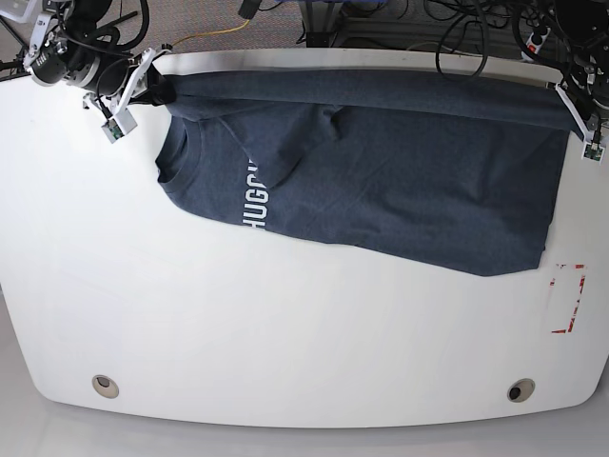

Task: Fold the T-shirt properly
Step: 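Move the right gripper along the T-shirt edge and regrasp it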

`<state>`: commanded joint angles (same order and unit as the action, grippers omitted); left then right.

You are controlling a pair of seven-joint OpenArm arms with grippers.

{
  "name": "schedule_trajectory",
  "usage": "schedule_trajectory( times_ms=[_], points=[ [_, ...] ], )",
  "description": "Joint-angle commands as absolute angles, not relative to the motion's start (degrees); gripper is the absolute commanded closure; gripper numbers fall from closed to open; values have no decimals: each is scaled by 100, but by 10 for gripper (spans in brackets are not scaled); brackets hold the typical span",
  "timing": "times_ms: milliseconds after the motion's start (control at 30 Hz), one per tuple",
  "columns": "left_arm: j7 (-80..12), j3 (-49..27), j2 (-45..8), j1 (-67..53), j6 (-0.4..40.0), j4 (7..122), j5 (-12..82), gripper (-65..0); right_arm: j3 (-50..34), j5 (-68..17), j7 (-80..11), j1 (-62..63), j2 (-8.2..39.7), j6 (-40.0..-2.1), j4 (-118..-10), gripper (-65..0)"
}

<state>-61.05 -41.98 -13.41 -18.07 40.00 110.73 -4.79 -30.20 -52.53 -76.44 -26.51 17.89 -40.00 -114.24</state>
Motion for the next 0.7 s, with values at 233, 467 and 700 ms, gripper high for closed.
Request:
schedule_trajectory(
  times_ms=[233, 467, 700],
  points=[
    [-6105, -4022, -1270, -1824, 4000, 11011, -488, 0, -2712, -5262, -7644, -2651, 1930, -4000, -11319, -181],
    [-6105, -4040, -1270, -1842, 4000, 11002, -488, -21, -2738, -5297, -7644, -2721, 1930, -4000, -11310, -395],
    [-6105, -4048, -1305, -1815, 4000, 11002, -479, -42, -2730, -6132, -7644, -2870, 1868, -4000, -11319, -401]
  ],
)
